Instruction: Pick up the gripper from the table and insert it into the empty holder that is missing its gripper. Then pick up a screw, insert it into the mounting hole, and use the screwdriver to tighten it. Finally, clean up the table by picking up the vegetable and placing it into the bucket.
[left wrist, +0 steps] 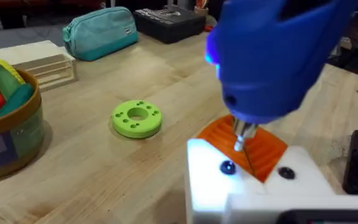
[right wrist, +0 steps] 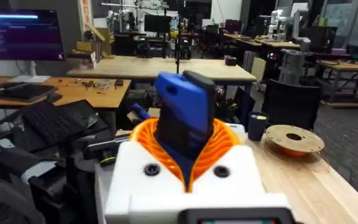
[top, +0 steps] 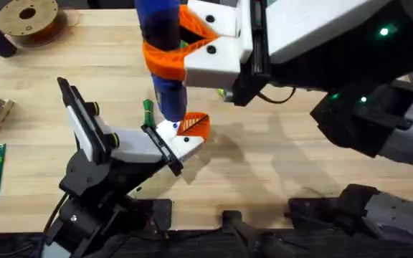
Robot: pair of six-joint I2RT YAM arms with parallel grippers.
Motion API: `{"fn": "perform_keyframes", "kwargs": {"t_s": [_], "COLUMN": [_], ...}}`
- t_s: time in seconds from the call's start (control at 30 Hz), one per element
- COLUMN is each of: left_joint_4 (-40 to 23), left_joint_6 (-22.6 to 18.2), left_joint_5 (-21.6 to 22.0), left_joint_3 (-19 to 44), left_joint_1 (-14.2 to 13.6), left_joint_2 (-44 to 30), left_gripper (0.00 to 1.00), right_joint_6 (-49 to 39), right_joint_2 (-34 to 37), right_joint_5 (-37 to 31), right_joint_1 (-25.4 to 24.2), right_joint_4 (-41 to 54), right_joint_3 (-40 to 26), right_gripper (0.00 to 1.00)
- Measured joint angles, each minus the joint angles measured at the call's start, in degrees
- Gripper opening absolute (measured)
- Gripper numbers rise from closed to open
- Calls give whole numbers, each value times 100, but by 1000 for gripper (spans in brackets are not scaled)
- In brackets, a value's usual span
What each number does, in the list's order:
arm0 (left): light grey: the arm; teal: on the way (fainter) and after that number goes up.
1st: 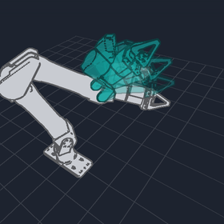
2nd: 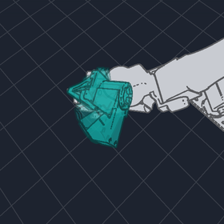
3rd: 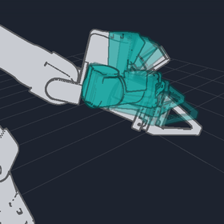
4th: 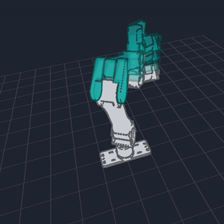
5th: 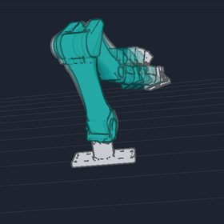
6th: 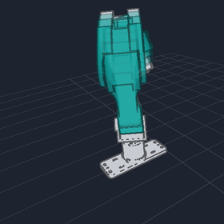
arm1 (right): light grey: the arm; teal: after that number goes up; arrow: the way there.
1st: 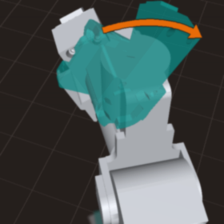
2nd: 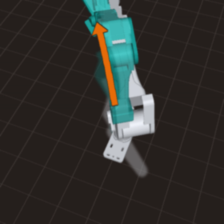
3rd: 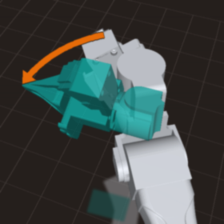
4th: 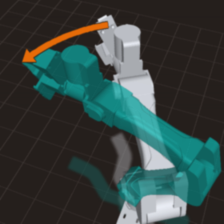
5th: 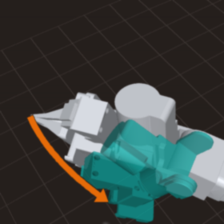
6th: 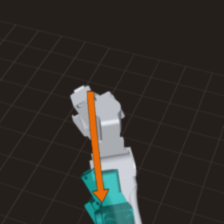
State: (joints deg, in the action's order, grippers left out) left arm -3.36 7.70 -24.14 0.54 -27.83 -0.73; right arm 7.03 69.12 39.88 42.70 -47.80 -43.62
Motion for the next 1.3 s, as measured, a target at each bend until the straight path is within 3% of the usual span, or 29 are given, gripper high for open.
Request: {"fn": "perform_keyframes", "kwargs": {"t_s": [1.3], "left_joint_4": [0], "left_joint_6": [0], "left_joint_5": [2], "left_joint_3": [0], "left_joint_1": [0], "left_joint_2": [0], "left_gripper": [9], "right_joint_6": [2], "right_joint_2": [262], "right_joint_5": [-20], "right_joint_1": [52], "right_joint_4": [-25], "right_joint_3": [0], "right_gripper": [31]}}
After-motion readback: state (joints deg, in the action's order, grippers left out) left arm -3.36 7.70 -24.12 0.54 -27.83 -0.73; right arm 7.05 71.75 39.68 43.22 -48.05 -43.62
